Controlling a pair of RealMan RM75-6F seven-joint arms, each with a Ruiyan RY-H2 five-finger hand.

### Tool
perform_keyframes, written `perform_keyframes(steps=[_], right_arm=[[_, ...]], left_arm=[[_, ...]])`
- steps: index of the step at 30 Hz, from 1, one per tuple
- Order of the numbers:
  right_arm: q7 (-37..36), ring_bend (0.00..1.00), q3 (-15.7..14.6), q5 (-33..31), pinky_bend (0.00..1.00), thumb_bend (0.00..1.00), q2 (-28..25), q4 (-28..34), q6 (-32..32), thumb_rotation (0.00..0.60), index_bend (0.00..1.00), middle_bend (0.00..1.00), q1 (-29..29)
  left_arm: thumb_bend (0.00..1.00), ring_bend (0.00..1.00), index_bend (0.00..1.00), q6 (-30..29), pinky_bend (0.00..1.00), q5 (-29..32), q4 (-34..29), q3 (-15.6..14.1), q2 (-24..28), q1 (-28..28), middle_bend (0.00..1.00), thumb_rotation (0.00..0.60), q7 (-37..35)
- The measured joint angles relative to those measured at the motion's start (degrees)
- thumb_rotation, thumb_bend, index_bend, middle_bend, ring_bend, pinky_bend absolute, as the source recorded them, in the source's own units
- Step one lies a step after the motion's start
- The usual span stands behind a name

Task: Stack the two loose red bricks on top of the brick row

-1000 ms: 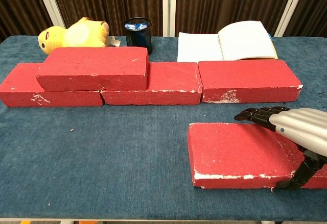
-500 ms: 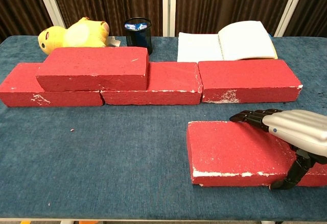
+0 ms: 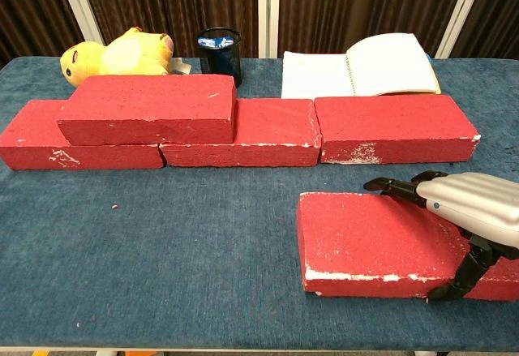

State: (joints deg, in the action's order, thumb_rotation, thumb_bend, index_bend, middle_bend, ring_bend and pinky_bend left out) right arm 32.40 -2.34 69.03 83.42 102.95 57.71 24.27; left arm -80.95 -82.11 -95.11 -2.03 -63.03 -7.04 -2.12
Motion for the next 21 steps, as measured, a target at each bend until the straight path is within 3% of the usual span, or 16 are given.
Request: perform_keyframes(steps=[3, 15, 21], right_arm=[[-0.13, 0.25, -0.27, 0.47, 0.0, 0.03, 0.39, -0.42, 0.97, 0.6, 0.0, 0.26, -0.26], [-2.07, 0.28, -0.77, 5.03, 0.0, 0.05, -2.73, 2.29, 3.5, 0.6, 0.0, 0.29, -0.55], [-2.01, 0.28, 2.4, 6.72, 0.0, 0.05, -8.5, 6.24, 4.46, 0.6, 0.0, 0.29, 1.34]], left_arm=[[0.09, 0.0, 0.0, 0.17, 0.0, -0.08, 0.01, 0.13, 0.0, 0.12, 0.0, 0.6, -0.05], [0.09, 0.0, 0.0, 0.58, 0.0, -0.82, -0.53, 0.4, 0.44, 0.56, 0.0, 0.6, -0.56], [0.09, 0.0, 0.0, 0.45, 0.0, -1.36, -1.32, 0.4, 1.18, 0.85, 0.0, 0.6, -1.04]])
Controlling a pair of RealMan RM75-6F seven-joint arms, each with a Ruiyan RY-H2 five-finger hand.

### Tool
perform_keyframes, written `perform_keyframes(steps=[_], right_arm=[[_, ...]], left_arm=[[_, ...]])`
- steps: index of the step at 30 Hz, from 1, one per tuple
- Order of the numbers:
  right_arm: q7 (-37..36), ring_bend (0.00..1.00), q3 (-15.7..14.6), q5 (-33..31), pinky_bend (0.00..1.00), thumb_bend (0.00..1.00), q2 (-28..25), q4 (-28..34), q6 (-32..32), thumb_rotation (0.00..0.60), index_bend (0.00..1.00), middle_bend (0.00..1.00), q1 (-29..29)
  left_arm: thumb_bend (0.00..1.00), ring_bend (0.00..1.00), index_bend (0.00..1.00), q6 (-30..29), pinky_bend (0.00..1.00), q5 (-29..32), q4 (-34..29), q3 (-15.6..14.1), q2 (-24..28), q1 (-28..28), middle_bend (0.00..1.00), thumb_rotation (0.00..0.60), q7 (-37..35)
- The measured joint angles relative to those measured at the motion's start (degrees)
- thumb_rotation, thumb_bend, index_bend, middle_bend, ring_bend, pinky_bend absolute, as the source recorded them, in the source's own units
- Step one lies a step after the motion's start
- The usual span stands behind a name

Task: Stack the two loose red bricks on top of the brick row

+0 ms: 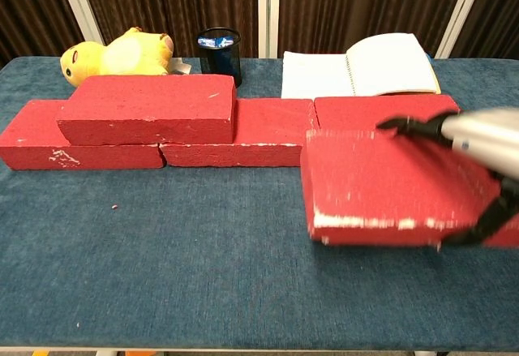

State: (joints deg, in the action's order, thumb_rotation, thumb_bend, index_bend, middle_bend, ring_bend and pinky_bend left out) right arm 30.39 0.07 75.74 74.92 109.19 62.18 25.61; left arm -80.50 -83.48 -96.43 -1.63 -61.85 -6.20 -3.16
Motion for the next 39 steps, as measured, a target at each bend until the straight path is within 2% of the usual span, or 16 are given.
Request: perform_keyframes(steps=[4, 8, 15, 21, 26, 39], right_arm=[[-0.67, 0.28, 4.99, -2.48, 0.0, 0.05, -2.97, 0.76, -2.43, 0.6, 0.0, 0.28, 3.75], [-1.67, 0.28, 10.37, -7.38, 0.0, 0.05, -4.77, -0.65, -7.79, 0.6, 0.0, 0.28, 9.49], [-4.26, 0.28, 15.06, -14.76, 0.0, 0.05, -4.82, -8.94, -17.81, 0.6, 0.0, 0.27, 19.48], [-6.31, 0.28, 15.85, -18.56, 0.0, 0.05, -2.08, -18.23, -23.16, 0.6, 0.0, 0.28, 24.69], [-8.38, 0.28, 15.03, -21.21, 0.0, 0.05, 1.47, -24.53, -26.42, 0.6, 0.0, 0.28, 28.08], [-11.47, 0.28, 12.25, -25.63, 0.0, 0.02, 6.04, -28.82, -28.49, 0.6, 0.0, 0.28, 32.38]], left_arm=[[0.09, 0.0, 0.0, 0.08, 0.0, 0.06, -0.84, 0.21, 0.72, 0.06, 0.0, 0.6, -0.08], [0.09, 0.0, 0.0, 0.83, 0.0, 0.46, -1.64, 0.69, 1.14, -0.34, 0.0, 0.6, 0.35], [0.09, 0.0, 0.0, 2.65, 0.0, 1.51, -2.16, 1.16, 1.13, -1.06, 0.0, 0.6, 0.78], [0.09, 0.0, 0.0, 3.28, 0.0, 2.01, -1.88, 1.46, 1.3, -1.19, 0.0, 0.6, -0.15], [0.09, 0.0, 0.0, 3.65, 0.0, 1.51, -1.4, 1.59, 1.65, -1.44, 0.0, 0.6, -1.71], [0.09, 0.0, 0.0, 3.98, 0.0, -0.05, 0.65, 1.18, 1.49, -1.47, 0.0, 0.6, -4.21]])
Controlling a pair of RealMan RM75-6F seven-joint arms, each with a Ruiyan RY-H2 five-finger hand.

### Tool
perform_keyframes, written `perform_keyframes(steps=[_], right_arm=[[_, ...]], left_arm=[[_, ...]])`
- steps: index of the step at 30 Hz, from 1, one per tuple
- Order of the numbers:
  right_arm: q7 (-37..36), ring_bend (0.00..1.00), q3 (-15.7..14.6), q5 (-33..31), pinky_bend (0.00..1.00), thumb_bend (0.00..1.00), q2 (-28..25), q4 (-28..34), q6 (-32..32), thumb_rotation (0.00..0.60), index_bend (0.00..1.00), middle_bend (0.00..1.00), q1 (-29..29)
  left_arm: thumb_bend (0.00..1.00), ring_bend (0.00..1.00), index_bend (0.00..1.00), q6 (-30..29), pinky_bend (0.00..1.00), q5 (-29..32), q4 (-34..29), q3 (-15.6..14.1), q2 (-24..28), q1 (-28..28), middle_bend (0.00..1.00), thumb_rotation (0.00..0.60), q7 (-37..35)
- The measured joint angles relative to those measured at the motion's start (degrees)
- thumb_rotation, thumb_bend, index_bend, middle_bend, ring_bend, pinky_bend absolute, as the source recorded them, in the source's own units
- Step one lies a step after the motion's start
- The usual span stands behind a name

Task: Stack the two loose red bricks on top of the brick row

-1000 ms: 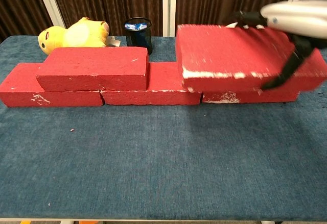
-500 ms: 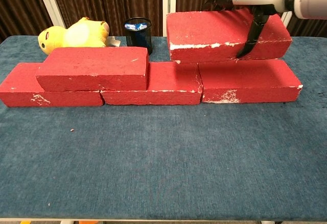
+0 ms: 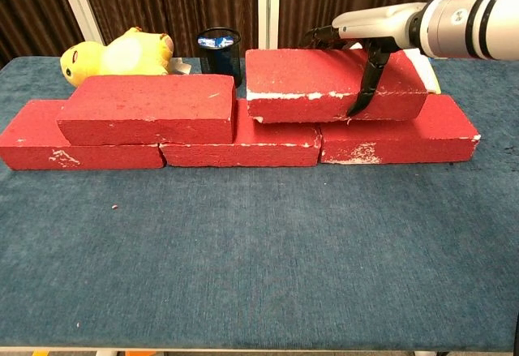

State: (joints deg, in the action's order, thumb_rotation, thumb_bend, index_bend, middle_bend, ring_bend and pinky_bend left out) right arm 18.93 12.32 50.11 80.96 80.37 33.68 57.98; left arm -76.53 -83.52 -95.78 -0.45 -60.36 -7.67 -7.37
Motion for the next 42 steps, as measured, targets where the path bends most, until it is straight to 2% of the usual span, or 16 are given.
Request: perform_keyframes(steps=[13, 29, 42], right_arm=[[-0.66, 0.28, -1.94, -5.11, 0.0, 0.02, 2.14, -1.88, -0.1, 0.6, 0.0, 0.28, 2.93], [-1.07, 0.28, -4.34, -5.3, 0.0, 0.02, 4.06, -3.16, 0.86, 0.6, 0.0, 0.28, 4.41], [-1.26, 0.28, -4.99, -5.74, 0.0, 0.02, 4.87, -3.95, 1.24, 0.6, 0.0, 0.28, 5.06]], left_arm=[[0.09, 0.0, 0.0, 0.36, 0.0, -0.27, 2.0, -0.08, -0.35, 0.03, 0.0, 0.6, -2.68], [0.09, 0.0, 0.0, 0.88, 0.0, -0.4, 2.66, -0.29, -0.54, 0.02, 0.0, 0.6, -3.36], [0.09, 0.0, 0.0, 0.93, 0.0, -0.41, 2.81, -0.32, -0.5, 0.09, 0.0, 0.6, -3.69]])
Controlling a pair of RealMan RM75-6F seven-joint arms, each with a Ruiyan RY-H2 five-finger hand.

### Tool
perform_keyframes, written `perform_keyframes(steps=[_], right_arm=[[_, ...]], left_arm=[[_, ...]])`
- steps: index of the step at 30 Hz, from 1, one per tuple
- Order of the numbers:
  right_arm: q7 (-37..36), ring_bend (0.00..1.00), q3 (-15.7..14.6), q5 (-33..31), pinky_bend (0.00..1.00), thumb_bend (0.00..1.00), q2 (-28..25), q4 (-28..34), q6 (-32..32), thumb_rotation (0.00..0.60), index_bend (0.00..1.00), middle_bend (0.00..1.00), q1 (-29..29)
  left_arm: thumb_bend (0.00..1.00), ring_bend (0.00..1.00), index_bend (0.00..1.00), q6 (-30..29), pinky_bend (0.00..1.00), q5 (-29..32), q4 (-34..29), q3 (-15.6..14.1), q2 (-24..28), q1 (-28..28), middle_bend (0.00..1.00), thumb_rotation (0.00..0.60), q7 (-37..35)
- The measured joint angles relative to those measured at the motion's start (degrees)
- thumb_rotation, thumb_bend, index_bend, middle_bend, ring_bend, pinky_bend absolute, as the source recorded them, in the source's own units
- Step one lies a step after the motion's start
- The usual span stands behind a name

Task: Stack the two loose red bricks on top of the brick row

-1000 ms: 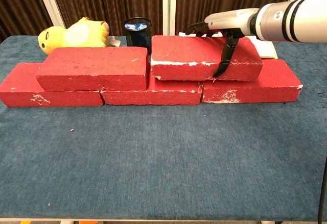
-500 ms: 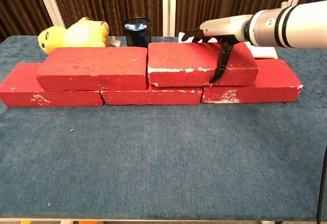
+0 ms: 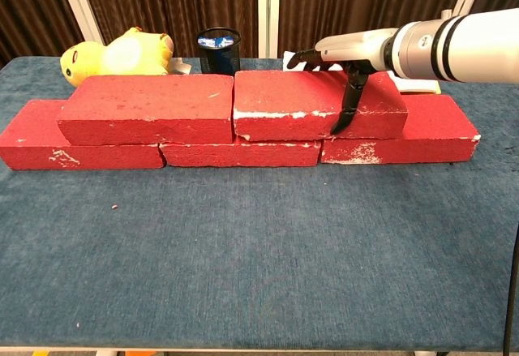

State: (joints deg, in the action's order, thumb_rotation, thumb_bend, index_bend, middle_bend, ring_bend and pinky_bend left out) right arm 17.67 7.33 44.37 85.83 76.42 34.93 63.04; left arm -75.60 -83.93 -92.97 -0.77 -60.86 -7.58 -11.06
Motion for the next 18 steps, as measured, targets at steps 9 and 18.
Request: perform_keyframes(steps=[9, 18], right_arm=[[0.0, 0.28, -0.29, -0.9, 0.0, 0.02, 0.21, -0.78, -0.46, 0.6, 0.0, 0.28, 0.67], [0.08, 0.28, -0.63, -1.67, 0.0, 0.02, 0.38, -1.07, -0.72, 0.6, 0.0, 0.28, 1.26]], left_arm=[[0.09, 0.0, 0.0, 0.35, 0.0, 0.08, 0.25, -0.05, 0.0, -0.06, 0.0, 0.6, -0.51], [0.09, 0.0, 0.0, 0.37, 0.0, -0.01, 0.51, -0.02, -0.04, -0.09, 0.0, 0.6, -0.8]])
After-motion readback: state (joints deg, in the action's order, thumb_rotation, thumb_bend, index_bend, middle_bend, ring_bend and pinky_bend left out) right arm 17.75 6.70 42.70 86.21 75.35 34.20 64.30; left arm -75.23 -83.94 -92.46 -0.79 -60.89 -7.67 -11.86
